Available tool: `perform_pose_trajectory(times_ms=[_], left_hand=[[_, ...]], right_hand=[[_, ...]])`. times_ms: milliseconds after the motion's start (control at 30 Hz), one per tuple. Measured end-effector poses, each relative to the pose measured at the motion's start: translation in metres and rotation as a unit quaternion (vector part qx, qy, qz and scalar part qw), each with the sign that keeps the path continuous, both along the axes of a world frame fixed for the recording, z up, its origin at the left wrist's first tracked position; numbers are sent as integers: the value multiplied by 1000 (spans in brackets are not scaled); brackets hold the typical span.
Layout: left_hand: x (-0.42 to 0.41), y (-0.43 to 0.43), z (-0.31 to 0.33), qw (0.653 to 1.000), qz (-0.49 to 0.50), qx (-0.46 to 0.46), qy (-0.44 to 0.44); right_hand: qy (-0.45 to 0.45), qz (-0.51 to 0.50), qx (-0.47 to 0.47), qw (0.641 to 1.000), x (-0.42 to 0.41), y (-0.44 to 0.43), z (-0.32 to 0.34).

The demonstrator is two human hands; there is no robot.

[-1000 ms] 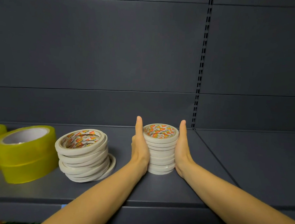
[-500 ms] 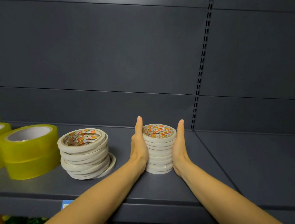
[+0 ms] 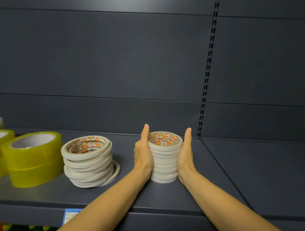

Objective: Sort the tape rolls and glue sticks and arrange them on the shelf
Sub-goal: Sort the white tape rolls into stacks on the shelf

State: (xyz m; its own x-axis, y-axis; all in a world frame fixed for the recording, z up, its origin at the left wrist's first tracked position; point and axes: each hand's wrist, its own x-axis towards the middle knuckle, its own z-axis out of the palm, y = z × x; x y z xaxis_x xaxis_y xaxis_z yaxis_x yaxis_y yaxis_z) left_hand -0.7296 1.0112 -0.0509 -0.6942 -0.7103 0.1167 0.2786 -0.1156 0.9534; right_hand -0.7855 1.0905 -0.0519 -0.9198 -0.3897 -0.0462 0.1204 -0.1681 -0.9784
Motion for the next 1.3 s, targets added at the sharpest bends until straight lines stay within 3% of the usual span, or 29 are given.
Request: perform_pose_trajectory(times_ms=[200, 367, 667, 1033, 1300], left_hand=[[4, 3, 2, 999, -9, 24, 22], [6, -1, -2, 998, -30, 57, 20], [5, 3, -1, 998, -42, 48, 5], [1, 15, -3, 999, -17, 11, -28], [3, 36, 2, 997, -37, -3, -70]], right_hand=[[25, -21, 11, 999, 4, 4, 2], [11, 2, -69, 998, -2, 14, -5], [-8, 54, -45, 997, 7, 1, -2], [-3, 20, -4, 1000, 6, 13, -4], [-1, 9, -47, 999, 7, 36, -7]])
